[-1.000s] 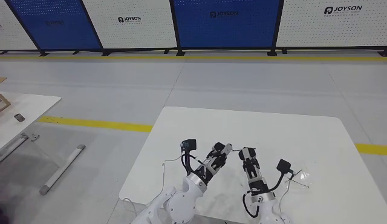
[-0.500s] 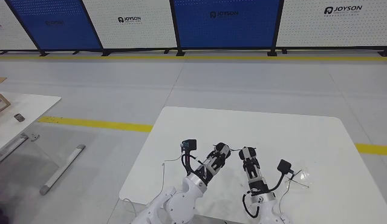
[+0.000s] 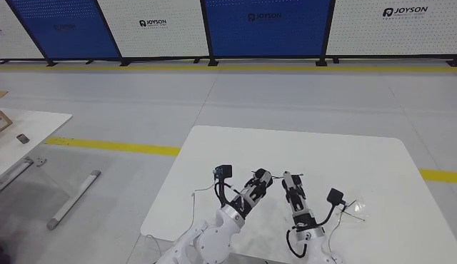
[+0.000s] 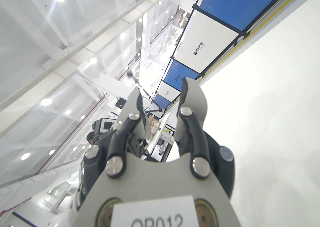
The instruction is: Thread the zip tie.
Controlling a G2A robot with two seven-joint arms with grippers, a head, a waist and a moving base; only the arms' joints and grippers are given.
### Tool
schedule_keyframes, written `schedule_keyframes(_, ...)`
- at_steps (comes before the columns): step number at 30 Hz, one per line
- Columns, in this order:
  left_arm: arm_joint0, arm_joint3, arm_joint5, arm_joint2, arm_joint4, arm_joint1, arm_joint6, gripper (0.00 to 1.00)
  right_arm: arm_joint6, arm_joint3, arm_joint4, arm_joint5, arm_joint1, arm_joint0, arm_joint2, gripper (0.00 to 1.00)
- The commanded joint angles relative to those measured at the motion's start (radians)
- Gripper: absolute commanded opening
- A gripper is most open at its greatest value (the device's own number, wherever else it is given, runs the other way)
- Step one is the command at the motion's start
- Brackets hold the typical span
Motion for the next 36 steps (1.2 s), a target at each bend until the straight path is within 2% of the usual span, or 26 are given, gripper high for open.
schedule_keyframes(1,0.001,-0.003,0.007,-0.003,-0.012,-0.001,0.002,0.00,0.014,-0.008,-0.008,0.000,0.002,-0.005,0.002,1.00)
schedule_keyframes(5,0.006,-0.015,0.040,-0.014,-0.094,-0.006,0.011,0.00,0.047,-0.031,0.000,0.000,0.008,-0.023,0.007,1.00)
schedule_keyframes(6,0.006,-0.022,0.050,-0.020,-0.135,-0.008,0.002,0.00,0.064,-0.041,0.018,0.000,0.011,-0.031,0.011,1.00)
schedule_keyframes(9,0.008,-0.035,0.058,-0.035,-0.180,-0.008,-0.023,0.00,0.081,-0.048,0.034,0.000,0.013,-0.037,0.015,1.00)
schedule_keyframes(10,0.012,-0.039,0.056,-0.034,-0.210,-0.007,-0.060,0.00,0.081,-0.048,0.034,0.000,0.013,-0.037,0.015,1.00)
schedule_keyframes(17,0.012,-0.039,0.056,-0.034,-0.210,-0.007,-0.060,0.00,0.081,-0.048,0.034,0.000,0.013,-0.037,0.015,1.00)
schedule_keyframes(20,0.011,-0.040,0.055,-0.037,-0.217,-0.007,-0.054,0.00,0.036,-0.041,-0.067,0.017,0.014,-0.030,0.011,1.00)
schedule_keyframes(23,0.018,-0.057,0.047,-0.069,-0.291,-0.008,-0.046,0.00,0.007,-0.038,-0.134,0.012,0.016,-0.027,0.012,1.00)
schedule_keyframes(26,0.027,-0.070,0.052,-0.095,-0.323,-0.006,-0.047,0.00,0.011,-0.047,-0.281,0.000,0.027,-0.020,0.031,1.00)
schedule_keyframes(28,0.032,-0.075,0.055,-0.100,-0.323,-0.006,-0.049,0.00,0.025,-0.069,-0.342,0.000,0.036,-0.027,0.041,1.00)
schedule_keyframes(31,0.035,-0.082,0.056,-0.099,-0.323,-0.006,-0.046,0.00,0.065,-0.094,-0.392,0.000,0.053,-0.037,0.076,1.00)
schedule_keyframes(36,0.035,-0.084,0.048,-0.099,-0.327,-0.007,-0.043,0.00,0.065,-0.094,-0.392,0.000,0.053,-0.037,0.076,1.00)
